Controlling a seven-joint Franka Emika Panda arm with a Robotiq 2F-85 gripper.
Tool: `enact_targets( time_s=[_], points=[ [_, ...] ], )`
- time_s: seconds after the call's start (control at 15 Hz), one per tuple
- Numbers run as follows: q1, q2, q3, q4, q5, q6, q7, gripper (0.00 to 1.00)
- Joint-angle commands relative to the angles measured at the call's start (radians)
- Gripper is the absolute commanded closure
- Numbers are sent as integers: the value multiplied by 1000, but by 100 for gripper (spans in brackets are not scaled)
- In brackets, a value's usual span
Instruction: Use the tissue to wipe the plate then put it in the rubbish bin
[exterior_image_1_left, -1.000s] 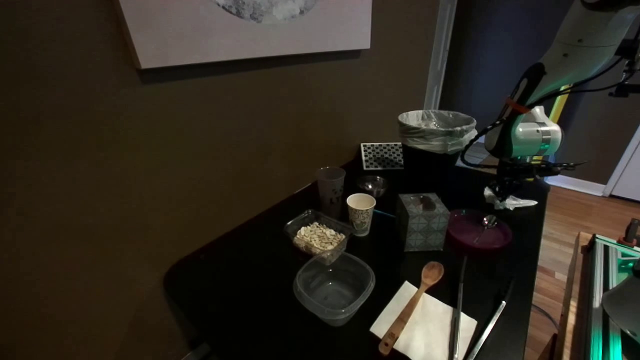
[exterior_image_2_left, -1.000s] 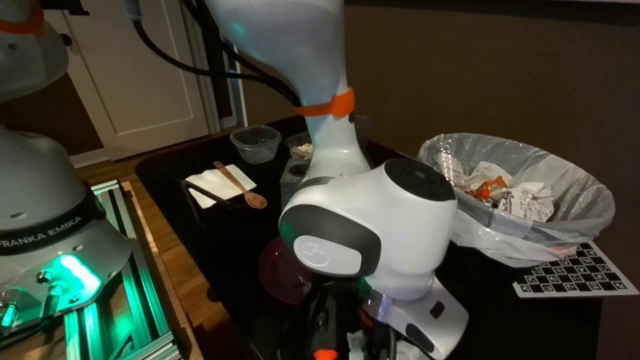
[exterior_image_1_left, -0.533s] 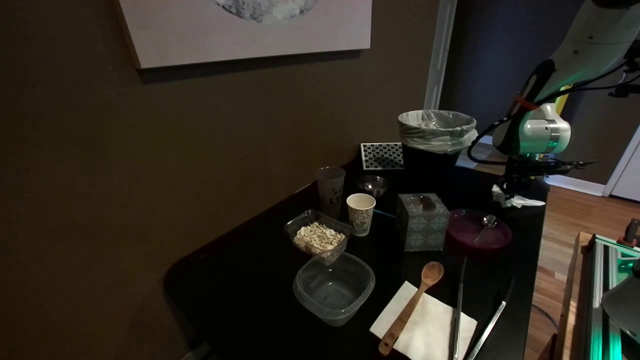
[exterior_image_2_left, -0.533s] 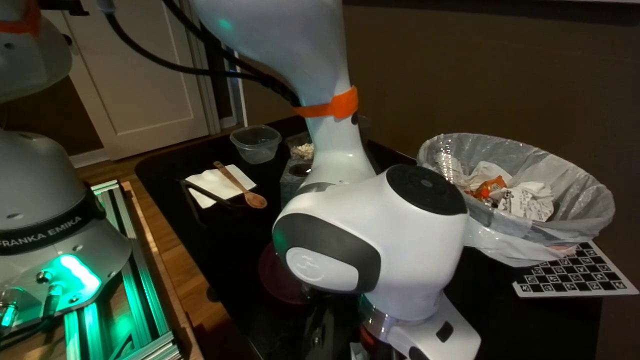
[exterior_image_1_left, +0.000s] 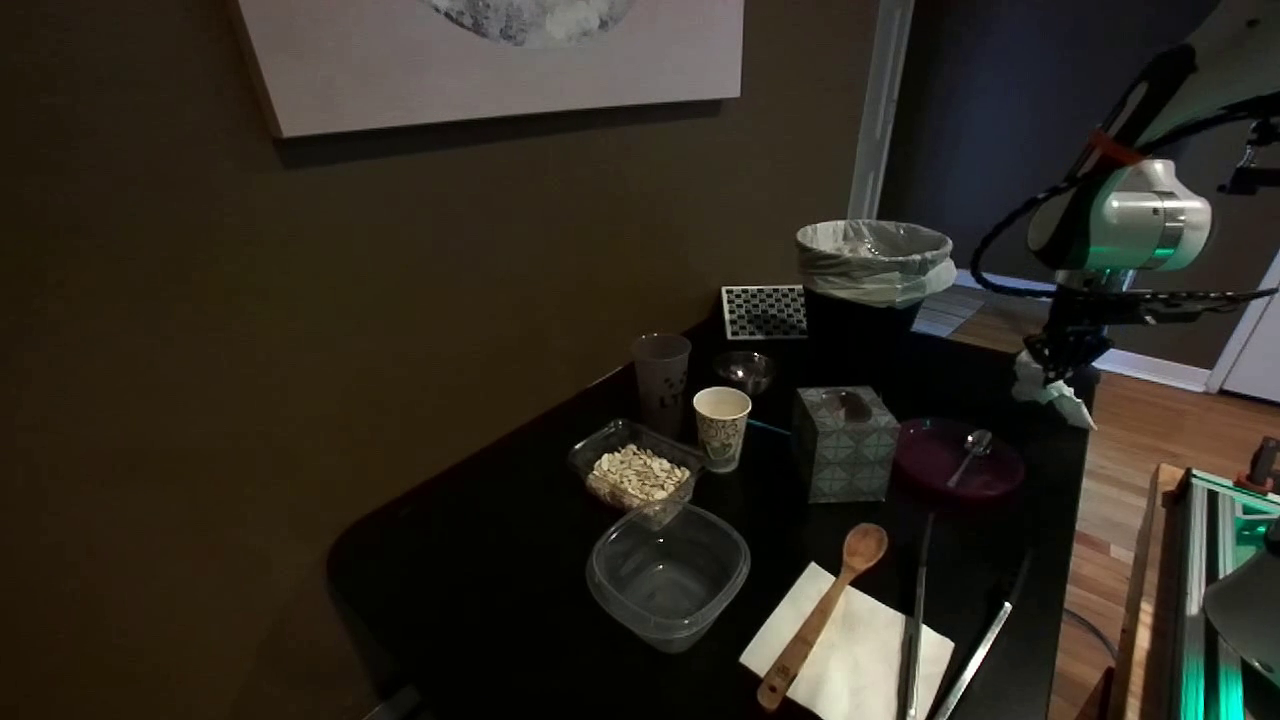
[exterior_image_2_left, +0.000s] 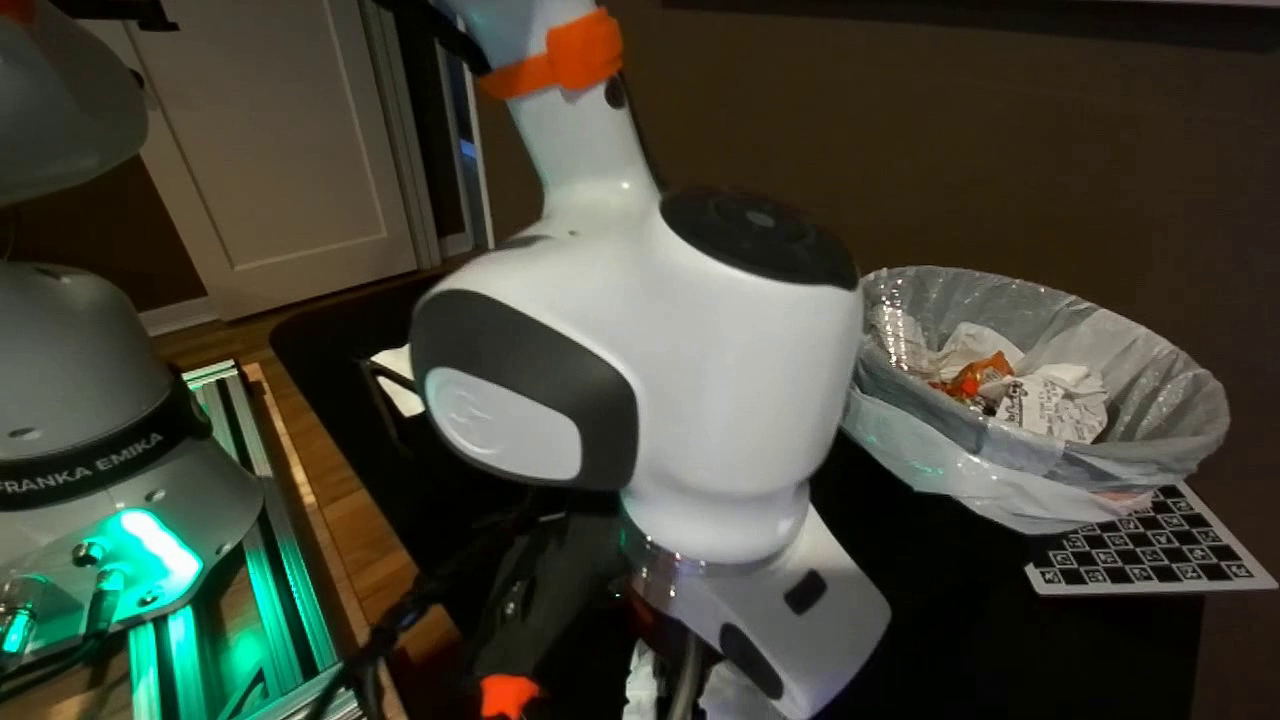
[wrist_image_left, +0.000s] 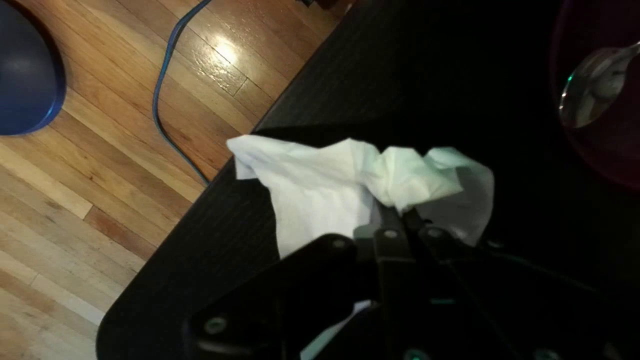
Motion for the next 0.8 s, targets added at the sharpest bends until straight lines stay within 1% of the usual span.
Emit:
enact_targets(
  time_s=[0.0,0.27,0.33,0.4,0.6,0.67,0.73],
  points=[
    [47,-249,-57,-182,-8,-12,-38,99],
    [119,-473,-133,-301,-77,33,-32,99],
    [133,-530,-148,-295,-87,11,-30,99],
    [152,-558,-161,-232,-87,-45,-29,99],
    [207,-745,-191,-215,-75,-152,-19,99],
    [173,-809,-139,-242,-41,-158,-42,99],
    [180,-870,-128,-232,-42,-200,-29,99]
  ],
)
